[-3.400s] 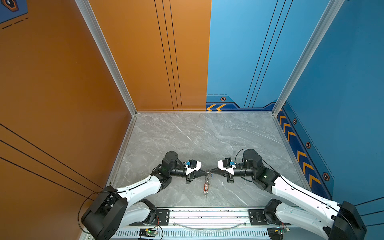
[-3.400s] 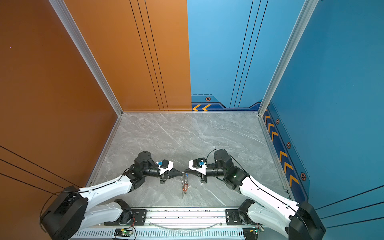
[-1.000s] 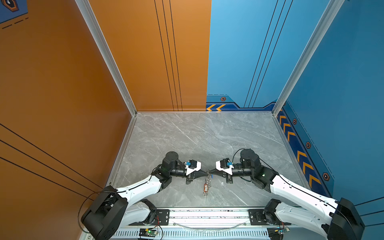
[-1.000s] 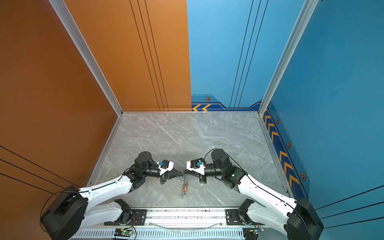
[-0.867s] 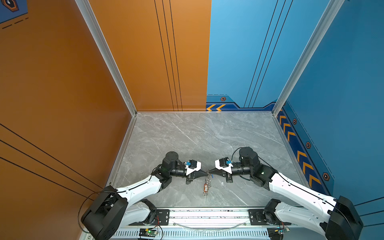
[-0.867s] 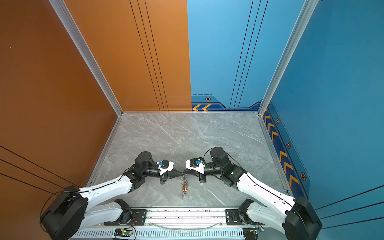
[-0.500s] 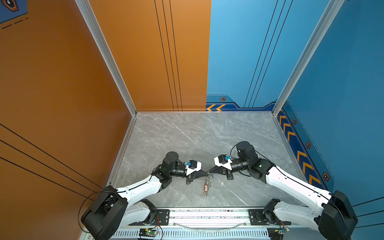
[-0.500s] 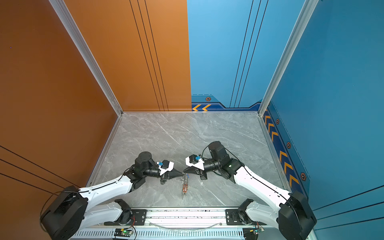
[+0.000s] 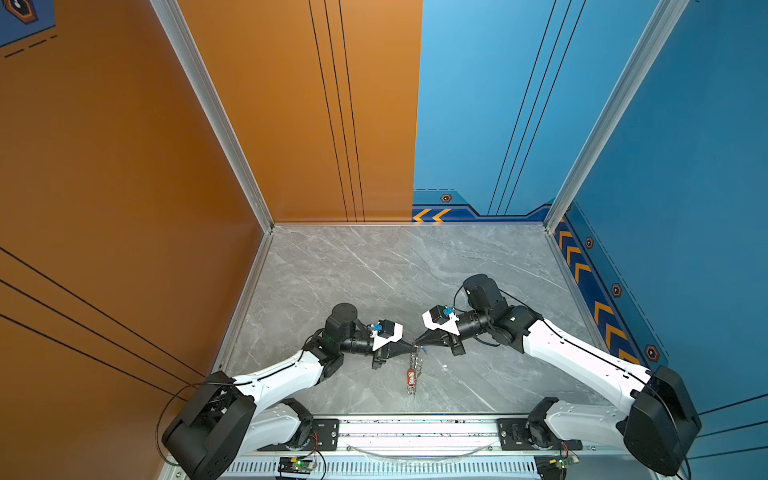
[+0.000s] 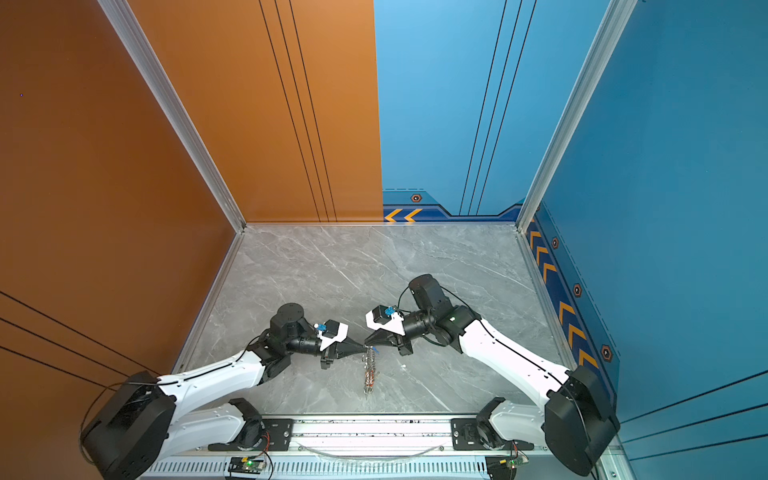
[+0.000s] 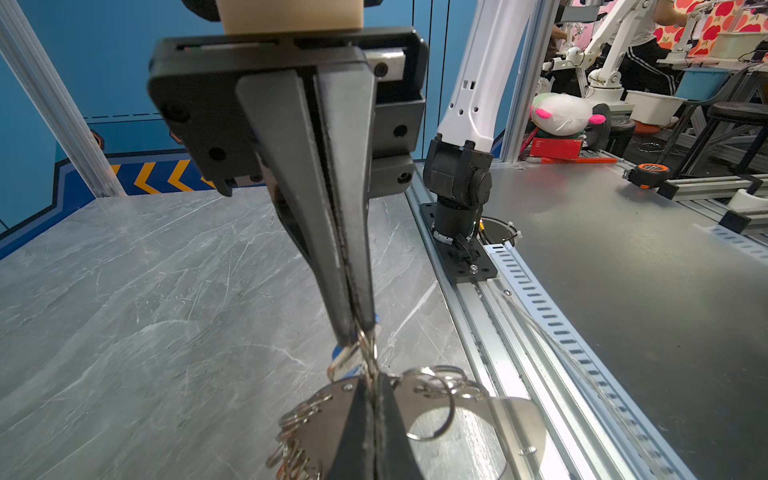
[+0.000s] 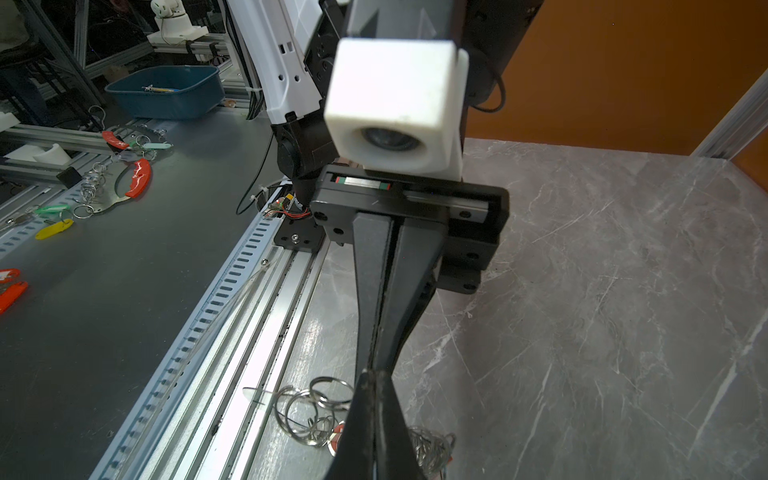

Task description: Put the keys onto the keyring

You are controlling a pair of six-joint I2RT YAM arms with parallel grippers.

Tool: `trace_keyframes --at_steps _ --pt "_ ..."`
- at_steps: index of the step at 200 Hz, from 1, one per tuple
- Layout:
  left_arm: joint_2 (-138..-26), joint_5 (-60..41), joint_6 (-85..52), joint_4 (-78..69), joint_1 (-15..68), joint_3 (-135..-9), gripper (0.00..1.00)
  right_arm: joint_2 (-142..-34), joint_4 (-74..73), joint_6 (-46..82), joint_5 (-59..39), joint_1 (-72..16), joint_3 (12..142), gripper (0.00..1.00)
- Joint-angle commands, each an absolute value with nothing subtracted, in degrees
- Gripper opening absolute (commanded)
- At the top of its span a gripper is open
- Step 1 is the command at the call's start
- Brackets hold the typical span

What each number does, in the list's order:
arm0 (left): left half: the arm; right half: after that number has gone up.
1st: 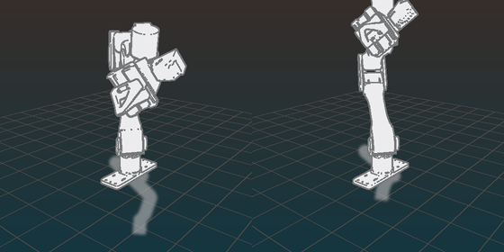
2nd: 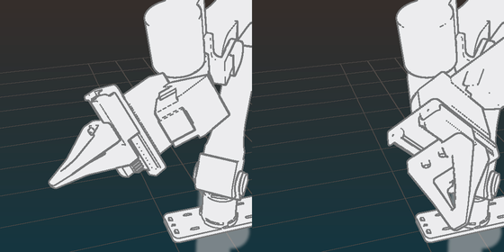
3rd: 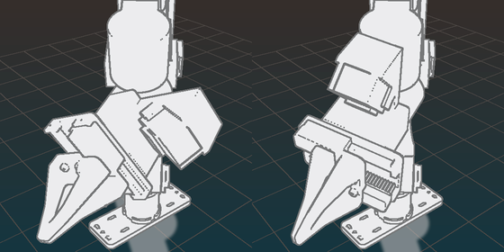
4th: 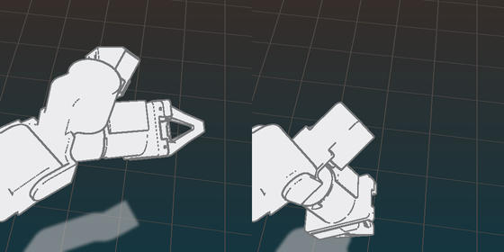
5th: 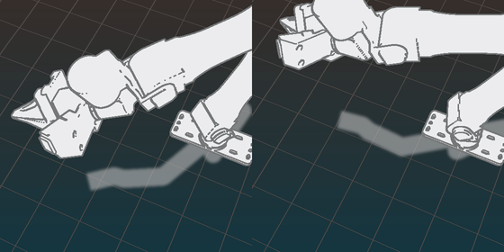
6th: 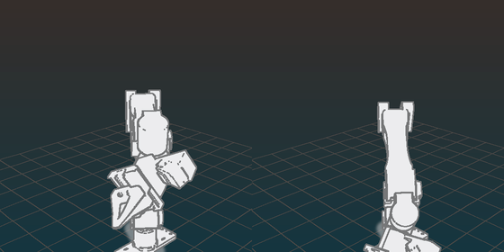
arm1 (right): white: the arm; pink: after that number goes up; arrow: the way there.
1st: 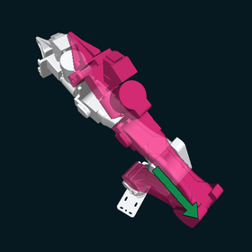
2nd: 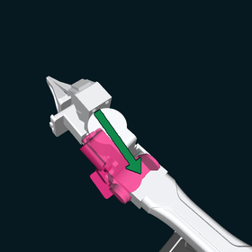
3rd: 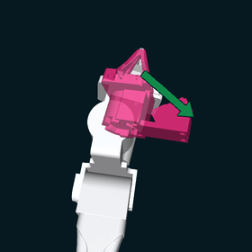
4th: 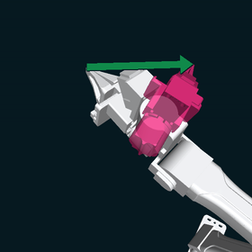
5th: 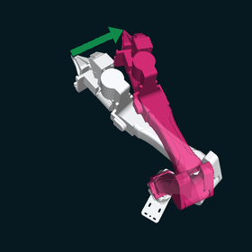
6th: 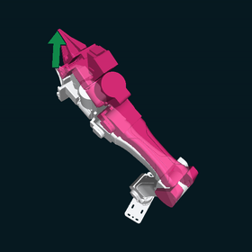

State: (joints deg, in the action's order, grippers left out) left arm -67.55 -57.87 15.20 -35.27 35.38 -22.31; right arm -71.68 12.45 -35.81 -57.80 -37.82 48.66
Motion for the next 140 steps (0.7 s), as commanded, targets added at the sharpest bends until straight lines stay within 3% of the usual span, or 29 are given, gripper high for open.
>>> trace_keyframes --at_steps 1,140 --pt "-66.6 -61.3 15.5 -36.3 37.4 -23.0 0.0 -73.5 12.2 -37.9 -53.6 -38.0 51.1 0.0" --pt "-66.2 -60.7 15.8 -36.3 37.4 -22.9 0.0 -74.7 12.0 -38.7 -50.4 -38.3 51.6 0.16"
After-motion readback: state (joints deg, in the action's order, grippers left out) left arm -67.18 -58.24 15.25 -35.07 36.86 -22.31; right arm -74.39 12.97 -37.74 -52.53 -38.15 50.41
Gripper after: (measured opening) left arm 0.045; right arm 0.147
